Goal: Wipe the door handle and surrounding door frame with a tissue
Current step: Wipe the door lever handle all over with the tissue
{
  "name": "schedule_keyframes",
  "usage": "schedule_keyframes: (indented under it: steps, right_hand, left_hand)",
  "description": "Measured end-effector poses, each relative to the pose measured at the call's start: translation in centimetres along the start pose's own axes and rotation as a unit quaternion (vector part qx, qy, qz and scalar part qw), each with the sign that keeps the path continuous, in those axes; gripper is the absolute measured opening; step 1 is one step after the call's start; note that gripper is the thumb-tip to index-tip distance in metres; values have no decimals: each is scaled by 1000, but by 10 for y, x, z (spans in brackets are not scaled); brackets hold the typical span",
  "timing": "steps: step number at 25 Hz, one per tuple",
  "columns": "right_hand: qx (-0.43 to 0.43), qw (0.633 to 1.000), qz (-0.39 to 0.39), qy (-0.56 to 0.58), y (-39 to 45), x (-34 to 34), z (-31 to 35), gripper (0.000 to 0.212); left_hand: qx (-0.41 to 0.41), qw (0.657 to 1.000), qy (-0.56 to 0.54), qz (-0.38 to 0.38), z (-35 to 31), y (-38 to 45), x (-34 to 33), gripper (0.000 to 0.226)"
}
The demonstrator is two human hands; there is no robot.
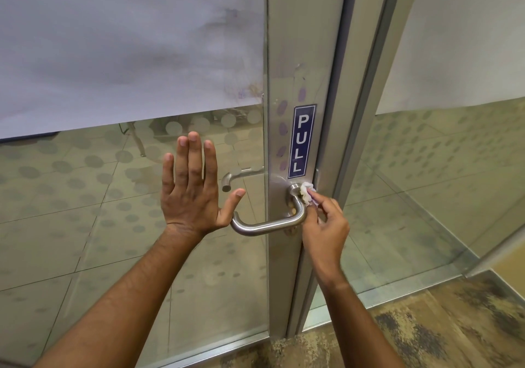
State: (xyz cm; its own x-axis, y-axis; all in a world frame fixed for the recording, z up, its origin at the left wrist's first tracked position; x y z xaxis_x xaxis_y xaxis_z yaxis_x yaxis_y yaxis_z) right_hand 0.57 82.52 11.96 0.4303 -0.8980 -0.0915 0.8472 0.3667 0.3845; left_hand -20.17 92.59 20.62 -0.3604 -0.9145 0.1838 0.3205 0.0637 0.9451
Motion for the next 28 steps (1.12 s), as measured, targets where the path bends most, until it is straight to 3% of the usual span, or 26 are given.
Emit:
schedule_keyframes:
  steps: [3,5,8,11,13,15,20,25,28]
  right_hand:
    - [169,985,29,-36,8,-1,13,35]
    - [196,979,24,-56,7,-1,11,33]
    - [89,995,-11,-48,-1,-2,3,36]
    - [-82,995,-30,51,-11,-6,-6,41]
    - [-195,972,-9,128,-10,-6,-8,38]
    - [-219,968,30,123,-1,0,-3,36]
    - [-76,996,43,-18,11,19,20,41]
    - [93,986,89,-105,8,14,48,33]
    - [106,983,97,-117,20,27,56,28]
  left_hand:
    - [2,1000,-1,-1,0,-1,-1,98]
    - [-1,1000,-3,-2,0,-1,-1,101]
    - [-6,1000,-8,-5,-1,-2,-1,102]
    - [-5,1000,-9,-3,0,-2,-2,103]
    - [-4,1000,-12,-3,0,-2,-2,103]
    - [-4,1000,-16,-3,0,-3,-2,103]
    - [-6,1000,-16,-5,-1,-3,-2,102]
    - [-2,1000,-23,-7,0,-4,-3,101]
    - [-3,1000,-21,-8,0,-4,-4,101]
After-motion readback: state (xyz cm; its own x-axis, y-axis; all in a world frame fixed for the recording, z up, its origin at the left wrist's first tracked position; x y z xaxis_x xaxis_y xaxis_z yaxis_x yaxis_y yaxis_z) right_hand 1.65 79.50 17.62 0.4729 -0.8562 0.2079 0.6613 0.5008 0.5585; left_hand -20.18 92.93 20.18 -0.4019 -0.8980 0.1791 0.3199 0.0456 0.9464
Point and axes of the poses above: each hand's wrist, its own y-axis towards the middle knuckle, its own x-axis out of the back of the hand, z = x × y, the point moved 5 cm from there along y, towards the middle knuckle, and after that the axes turned 13 degrees about -z, right-handed, at the moved point
